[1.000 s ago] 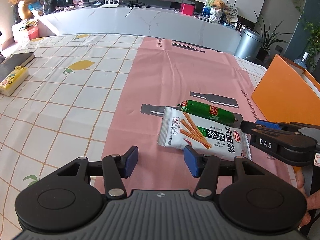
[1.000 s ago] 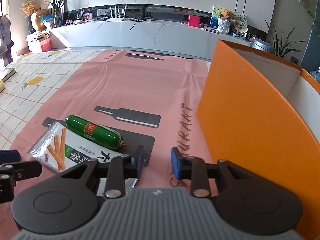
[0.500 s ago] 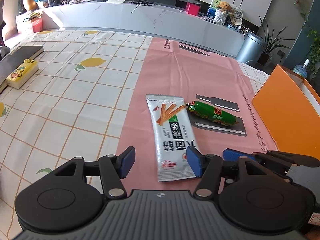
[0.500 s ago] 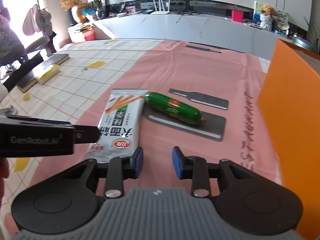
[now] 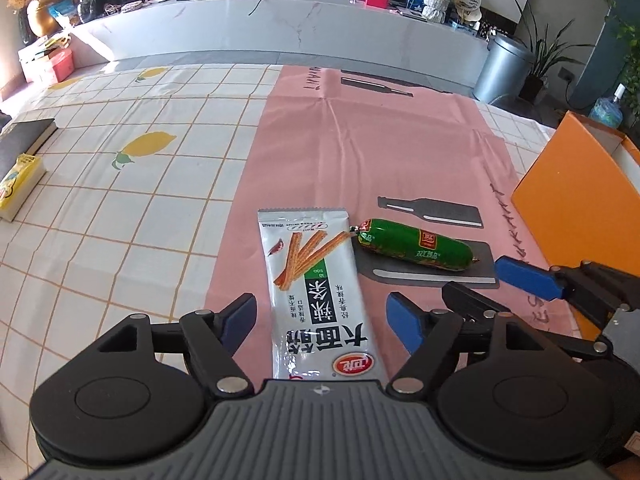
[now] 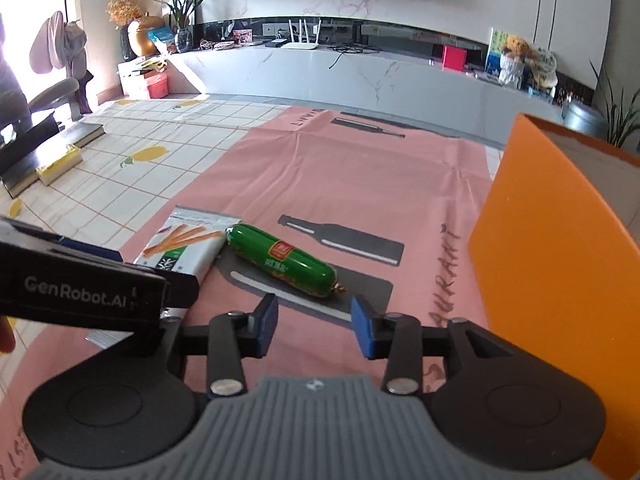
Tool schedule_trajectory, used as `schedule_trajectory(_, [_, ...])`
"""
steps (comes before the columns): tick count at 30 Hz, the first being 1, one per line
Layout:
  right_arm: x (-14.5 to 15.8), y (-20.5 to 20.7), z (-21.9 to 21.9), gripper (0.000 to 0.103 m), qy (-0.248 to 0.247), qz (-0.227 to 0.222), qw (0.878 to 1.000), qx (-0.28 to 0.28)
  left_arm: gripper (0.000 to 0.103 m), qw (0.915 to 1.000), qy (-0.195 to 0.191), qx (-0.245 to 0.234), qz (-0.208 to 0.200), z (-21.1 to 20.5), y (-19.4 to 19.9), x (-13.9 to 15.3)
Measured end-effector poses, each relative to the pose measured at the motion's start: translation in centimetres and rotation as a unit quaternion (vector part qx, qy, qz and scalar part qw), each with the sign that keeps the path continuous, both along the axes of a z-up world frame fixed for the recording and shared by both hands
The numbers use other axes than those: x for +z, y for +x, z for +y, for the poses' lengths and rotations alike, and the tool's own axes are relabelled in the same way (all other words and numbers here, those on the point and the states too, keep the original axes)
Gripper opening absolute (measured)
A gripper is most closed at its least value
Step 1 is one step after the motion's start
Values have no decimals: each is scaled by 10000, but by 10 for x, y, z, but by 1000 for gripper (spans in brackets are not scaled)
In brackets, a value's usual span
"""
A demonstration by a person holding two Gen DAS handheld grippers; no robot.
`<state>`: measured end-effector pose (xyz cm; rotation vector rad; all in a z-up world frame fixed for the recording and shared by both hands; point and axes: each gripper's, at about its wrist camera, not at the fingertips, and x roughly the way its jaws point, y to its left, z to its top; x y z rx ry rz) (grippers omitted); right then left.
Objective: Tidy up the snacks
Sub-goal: 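Grasp the white breadstick pack with the left tool while the right tool grasps the green sausage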
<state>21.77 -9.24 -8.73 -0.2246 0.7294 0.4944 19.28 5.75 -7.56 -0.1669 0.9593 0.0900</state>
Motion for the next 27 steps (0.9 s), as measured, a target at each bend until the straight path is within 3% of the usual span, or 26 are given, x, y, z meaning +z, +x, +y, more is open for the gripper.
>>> schedule_trajectory(3, [0,2,5,53,-122,-196,9991,349,87,9999,-88,-25,126,3,6,-5])
schedule_trajectory(7, [-1,6,11,55,-188,-387,9976,548,85,9998,-58,60,154,8,9,-7])
schedule_trajectory(15, [-7,16,22,57,-243,-387,9956,823,67,9996,-151,-31,233,23,4,-4])
schedule_trajectory(18, [-7,18,20,47,-203,-312,9968,709,66,9996,-141,-10,245,28,-1,-4])
schedule_trajectory(21, [-6,22,16,22,20,-55,9981,614,66,9996,-137,38,228,32,-7,-4])
schedule_trajectory(27, [-1,12,15,19,201,407,9986,253,68,9998,-159,57,112,35,-12,-5])
